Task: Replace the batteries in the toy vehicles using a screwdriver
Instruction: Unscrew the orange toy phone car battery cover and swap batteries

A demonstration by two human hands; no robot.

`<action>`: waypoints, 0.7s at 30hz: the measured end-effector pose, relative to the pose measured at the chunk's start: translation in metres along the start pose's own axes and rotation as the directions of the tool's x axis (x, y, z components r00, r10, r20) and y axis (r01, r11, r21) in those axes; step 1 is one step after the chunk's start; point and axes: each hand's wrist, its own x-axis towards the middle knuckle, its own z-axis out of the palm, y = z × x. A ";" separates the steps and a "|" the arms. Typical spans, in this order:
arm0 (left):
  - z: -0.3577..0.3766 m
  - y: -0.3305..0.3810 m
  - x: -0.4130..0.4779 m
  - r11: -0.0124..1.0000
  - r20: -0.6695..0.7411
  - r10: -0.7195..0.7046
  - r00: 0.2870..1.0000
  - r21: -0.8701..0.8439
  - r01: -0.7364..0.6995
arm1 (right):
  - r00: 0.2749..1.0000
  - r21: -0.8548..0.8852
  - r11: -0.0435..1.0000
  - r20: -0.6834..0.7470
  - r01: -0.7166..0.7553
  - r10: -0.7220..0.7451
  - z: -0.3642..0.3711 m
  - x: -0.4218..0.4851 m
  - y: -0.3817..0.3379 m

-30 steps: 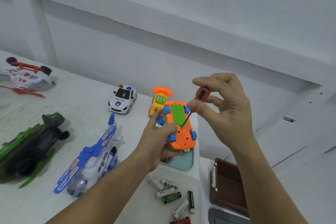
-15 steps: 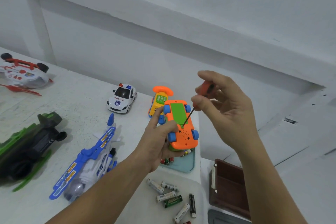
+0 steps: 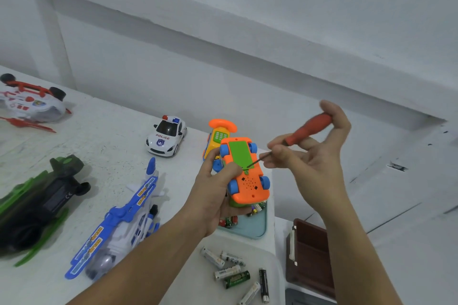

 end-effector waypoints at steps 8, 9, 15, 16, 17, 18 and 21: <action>0.001 0.000 -0.001 0.999 -0.014 -0.018 1.000 -0.044 0.017 | 0.988 0.206 0.976 -0.123 -0.067 0.094 0.005 -0.020 0.020; 0.001 0.000 -0.001 0.998 -0.018 -0.023 1.000 -0.051 0.022 | 0.988 0.209 0.977 -0.133 -0.050 0.079 0.007 -0.022 0.020; 0.004 -0.001 -0.001 0.996 -0.018 -0.053 0.998 -0.075 0.052 | 0.973 0.069 0.988 -0.197 0.140 -0.124 0.013 -0.027 0.024; 0.004 -0.001 -0.002 0.995 -0.015 -0.057 0.998 -0.082 0.055 | 0.962 0.007 0.978 -0.185 0.207 -0.203 0.014 -0.028 0.024; 0.005 -0.001 -0.002 0.994 -0.013 -0.061 0.998 -0.090 0.059 | 0.941 -0.061 0.956 -0.171 0.287 -0.293 0.015 -0.029 0.025; 0.006 0.000 -0.003 0.993 -0.013 -0.064 0.998 -0.098 0.062 | 0.913 -0.099 0.927 -0.164 0.361 -0.373 0.015 -0.030 0.029; 0.007 0.000 -0.003 0.991 -0.016 -0.077 0.997 -0.111 0.075 | 0.874 -0.113 0.882 -0.126 0.458 -0.469 0.016 -0.034 0.044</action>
